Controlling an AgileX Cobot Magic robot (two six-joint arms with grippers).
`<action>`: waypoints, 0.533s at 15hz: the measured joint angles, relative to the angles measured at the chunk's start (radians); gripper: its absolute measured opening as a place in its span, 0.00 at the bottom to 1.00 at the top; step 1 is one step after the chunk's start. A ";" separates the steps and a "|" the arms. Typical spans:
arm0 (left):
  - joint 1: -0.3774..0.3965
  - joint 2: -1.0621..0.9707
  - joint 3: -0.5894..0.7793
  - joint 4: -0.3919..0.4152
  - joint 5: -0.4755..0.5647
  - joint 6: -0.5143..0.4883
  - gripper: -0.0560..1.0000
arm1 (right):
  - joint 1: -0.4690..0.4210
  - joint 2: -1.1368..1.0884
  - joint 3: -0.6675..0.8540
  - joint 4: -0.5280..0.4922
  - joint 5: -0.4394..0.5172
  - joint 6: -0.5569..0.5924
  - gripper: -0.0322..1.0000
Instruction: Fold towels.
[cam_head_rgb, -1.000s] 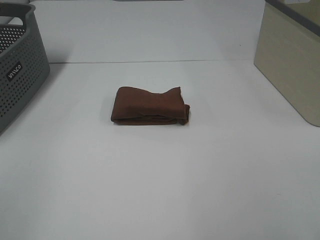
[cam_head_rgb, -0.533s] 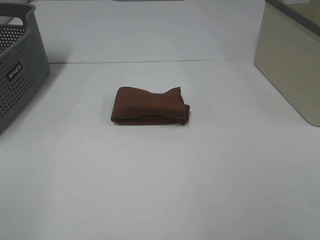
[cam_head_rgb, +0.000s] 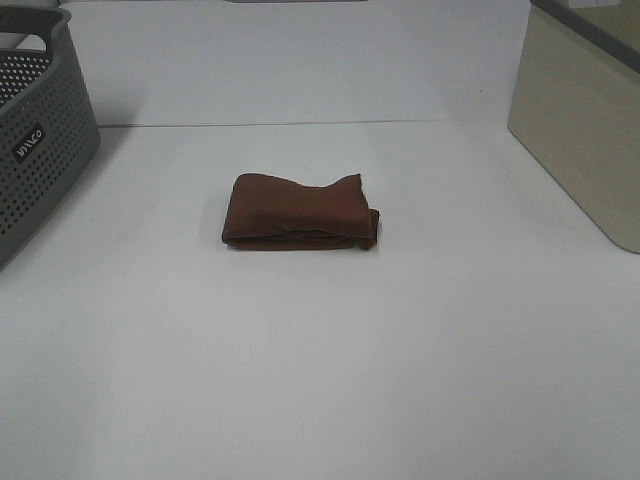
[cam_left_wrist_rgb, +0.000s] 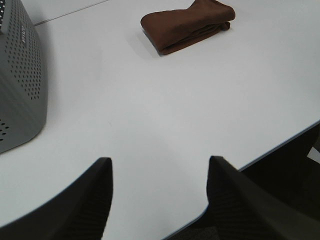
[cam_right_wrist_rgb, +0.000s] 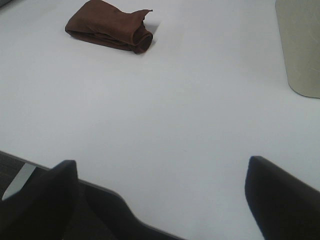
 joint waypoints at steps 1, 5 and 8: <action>0.000 0.000 0.000 0.000 0.000 0.000 0.57 | 0.000 0.000 0.000 0.000 0.000 0.000 0.85; 0.000 0.000 0.000 0.000 -0.003 0.000 0.57 | 0.000 0.000 0.000 0.000 0.000 0.000 0.85; 0.000 0.000 0.000 0.000 -0.004 0.000 0.57 | 0.000 0.000 0.000 0.000 0.000 0.000 0.85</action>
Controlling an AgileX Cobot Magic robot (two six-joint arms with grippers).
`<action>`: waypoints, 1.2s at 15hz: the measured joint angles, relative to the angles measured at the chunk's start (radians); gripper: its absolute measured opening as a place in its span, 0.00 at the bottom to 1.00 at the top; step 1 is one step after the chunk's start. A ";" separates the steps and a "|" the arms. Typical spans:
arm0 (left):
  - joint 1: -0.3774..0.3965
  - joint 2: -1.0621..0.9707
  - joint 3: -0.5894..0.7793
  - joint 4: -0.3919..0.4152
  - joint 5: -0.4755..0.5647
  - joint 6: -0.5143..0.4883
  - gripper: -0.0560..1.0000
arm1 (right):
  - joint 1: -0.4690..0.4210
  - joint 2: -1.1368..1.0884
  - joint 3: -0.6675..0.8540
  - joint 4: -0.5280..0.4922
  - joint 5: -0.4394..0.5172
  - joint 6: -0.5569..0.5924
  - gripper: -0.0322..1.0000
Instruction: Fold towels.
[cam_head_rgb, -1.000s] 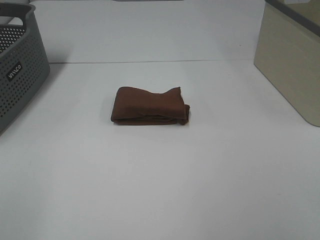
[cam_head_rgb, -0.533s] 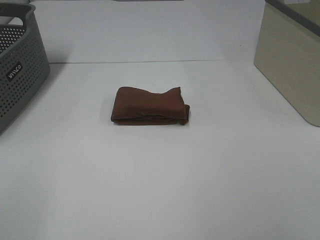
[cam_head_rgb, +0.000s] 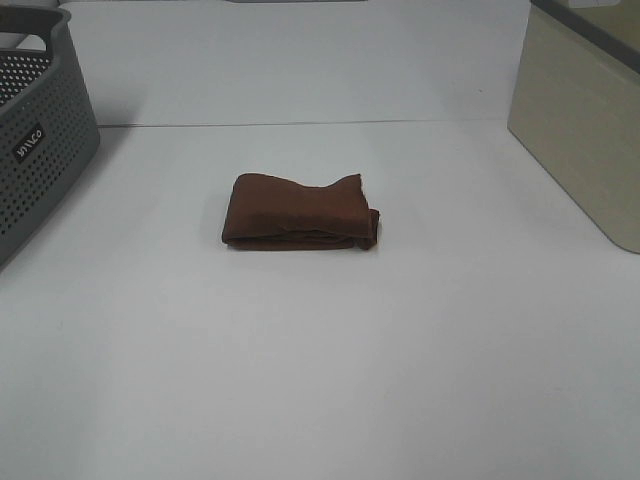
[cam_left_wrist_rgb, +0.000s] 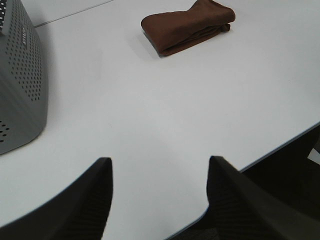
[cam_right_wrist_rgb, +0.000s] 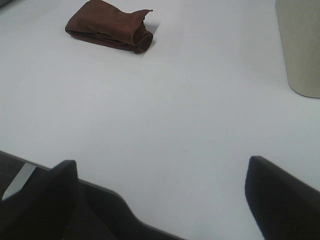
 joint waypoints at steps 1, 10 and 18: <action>0.000 0.000 0.000 0.000 -0.001 0.000 0.57 | 0.000 0.000 0.000 0.000 0.000 0.000 0.85; 0.248 -0.008 0.000 0.000 -0.001 0.000 0.57 | -0.261 0.000 0.000 0.009 0.000 0.000 0.85; 0.250 -0.054 0.000 0.000 -0.002 0.001 0.57 | -0.261 -0.044 0.001 0.011 -0.002 0.000 0.85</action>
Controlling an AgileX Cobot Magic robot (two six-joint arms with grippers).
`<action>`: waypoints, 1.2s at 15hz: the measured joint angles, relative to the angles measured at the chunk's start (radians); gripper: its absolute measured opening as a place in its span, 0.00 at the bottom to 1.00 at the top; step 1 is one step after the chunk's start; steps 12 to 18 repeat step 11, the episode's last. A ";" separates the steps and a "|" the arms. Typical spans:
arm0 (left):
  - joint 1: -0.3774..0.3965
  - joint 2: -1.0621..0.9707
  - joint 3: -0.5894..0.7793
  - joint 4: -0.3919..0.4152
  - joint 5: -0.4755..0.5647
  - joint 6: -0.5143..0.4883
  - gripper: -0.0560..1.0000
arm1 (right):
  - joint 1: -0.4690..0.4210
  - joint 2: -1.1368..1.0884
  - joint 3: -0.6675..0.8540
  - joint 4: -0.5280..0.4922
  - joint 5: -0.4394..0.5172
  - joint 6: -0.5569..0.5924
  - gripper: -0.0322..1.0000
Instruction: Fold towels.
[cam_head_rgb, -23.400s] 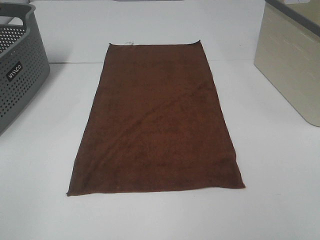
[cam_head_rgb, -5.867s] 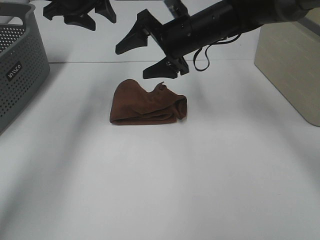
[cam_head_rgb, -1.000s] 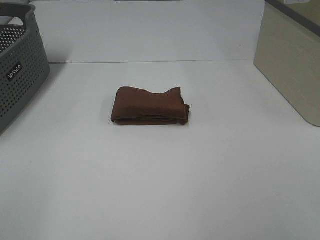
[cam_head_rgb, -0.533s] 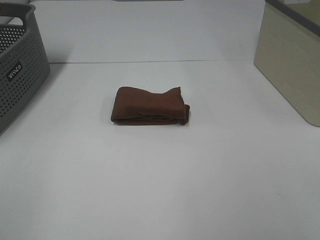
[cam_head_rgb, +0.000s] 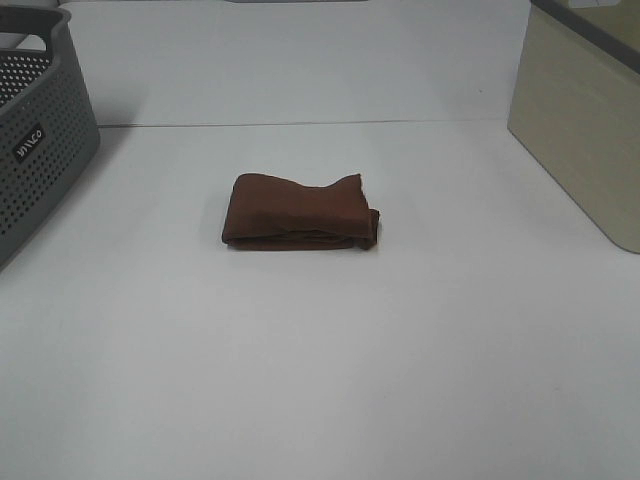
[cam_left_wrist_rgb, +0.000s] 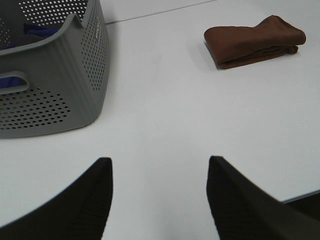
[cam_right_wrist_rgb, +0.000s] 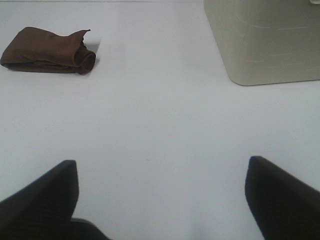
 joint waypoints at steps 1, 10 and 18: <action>0.000 0.000 0.000 0.000 0.000 0.000 0.57 | 0.000 0.000 0.000 0.000 0.000 0.000 0.85; 0.000 0.000 0.000 0.000 0.000 0.000 0.57 | 0.000 0.000 0.000 0.000 0.000 0.000 0.85; 0.000 0.000 0.000 0.000 0.000 0.000 0.57 | 0.000 0.000 0.000 0.000 0.000 0.000 0.85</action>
